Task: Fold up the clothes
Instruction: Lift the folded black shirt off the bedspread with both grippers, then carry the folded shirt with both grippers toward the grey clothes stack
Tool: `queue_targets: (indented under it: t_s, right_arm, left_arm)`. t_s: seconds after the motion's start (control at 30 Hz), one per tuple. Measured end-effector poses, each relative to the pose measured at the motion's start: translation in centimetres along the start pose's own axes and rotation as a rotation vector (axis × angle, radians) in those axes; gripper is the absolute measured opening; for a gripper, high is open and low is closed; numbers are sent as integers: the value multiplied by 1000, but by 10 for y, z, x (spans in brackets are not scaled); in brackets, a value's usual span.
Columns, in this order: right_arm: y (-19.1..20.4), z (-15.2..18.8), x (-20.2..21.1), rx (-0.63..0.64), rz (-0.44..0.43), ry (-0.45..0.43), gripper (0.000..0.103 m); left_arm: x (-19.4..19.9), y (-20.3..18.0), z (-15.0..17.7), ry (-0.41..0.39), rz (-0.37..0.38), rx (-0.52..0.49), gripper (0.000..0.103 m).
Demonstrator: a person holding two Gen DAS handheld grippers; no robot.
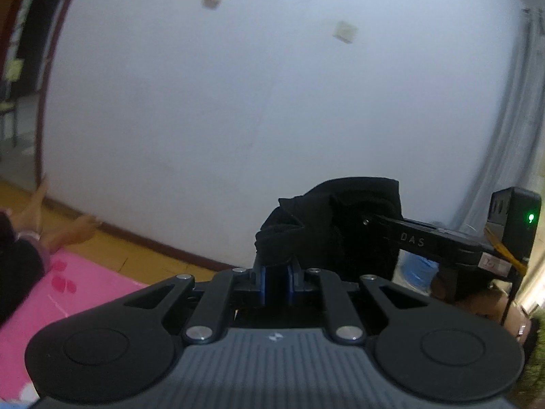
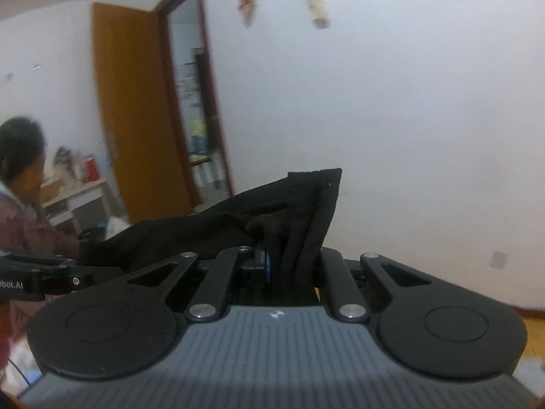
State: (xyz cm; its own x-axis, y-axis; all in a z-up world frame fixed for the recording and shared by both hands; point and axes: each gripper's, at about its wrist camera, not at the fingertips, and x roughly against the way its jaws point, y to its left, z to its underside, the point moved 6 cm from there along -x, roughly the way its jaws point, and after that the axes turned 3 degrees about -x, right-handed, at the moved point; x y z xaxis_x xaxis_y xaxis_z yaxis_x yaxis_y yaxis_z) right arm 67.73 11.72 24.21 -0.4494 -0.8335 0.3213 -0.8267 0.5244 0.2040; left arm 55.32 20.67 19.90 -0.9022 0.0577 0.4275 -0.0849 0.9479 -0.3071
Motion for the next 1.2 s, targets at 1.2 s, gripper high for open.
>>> queue_targets:
  t_s: [1.2]
  right_arm:
    - [-64,238,-264,486,-357,690,10]
  left_arm:
    - [-171,144,241,161,-242,534,11]
